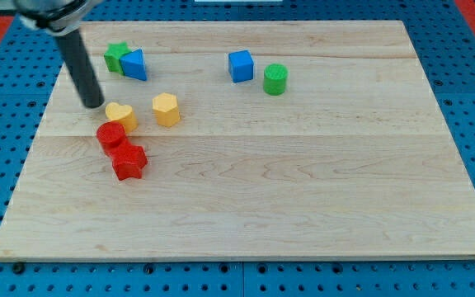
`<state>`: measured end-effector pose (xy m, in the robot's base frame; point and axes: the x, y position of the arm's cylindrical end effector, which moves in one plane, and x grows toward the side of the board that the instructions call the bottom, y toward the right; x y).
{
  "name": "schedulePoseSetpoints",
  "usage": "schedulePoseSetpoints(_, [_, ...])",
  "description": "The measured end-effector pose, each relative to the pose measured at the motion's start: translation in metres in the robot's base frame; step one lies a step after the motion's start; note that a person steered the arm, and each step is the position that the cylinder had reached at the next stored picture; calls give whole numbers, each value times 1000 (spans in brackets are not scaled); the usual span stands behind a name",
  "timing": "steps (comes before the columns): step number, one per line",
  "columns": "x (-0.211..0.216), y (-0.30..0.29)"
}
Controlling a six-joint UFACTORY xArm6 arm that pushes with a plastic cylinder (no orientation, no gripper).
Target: Place the green star into the center of the board
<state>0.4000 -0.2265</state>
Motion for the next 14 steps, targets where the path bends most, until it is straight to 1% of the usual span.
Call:
schedulePoseSetpoints(1, [31, -12])
schedulePoseSetpoints(2, [28, 19])
schedulePoseSetpoints(4, [11, 41])
schedulePoseSetpoints(5, [-7, 26])
schedulePoseSetpoints(7, [-94, -14])
schedulePoseSetpoints(8, [-123, -13])
schedulePoseSetpoints(9, [-123, 44])
schedulePoseSetpoints(11, [-103, 45])
schedulePoseSetpoints(12, [-110, 77])
schedulePoseSetpoints(14, [-132, 84])
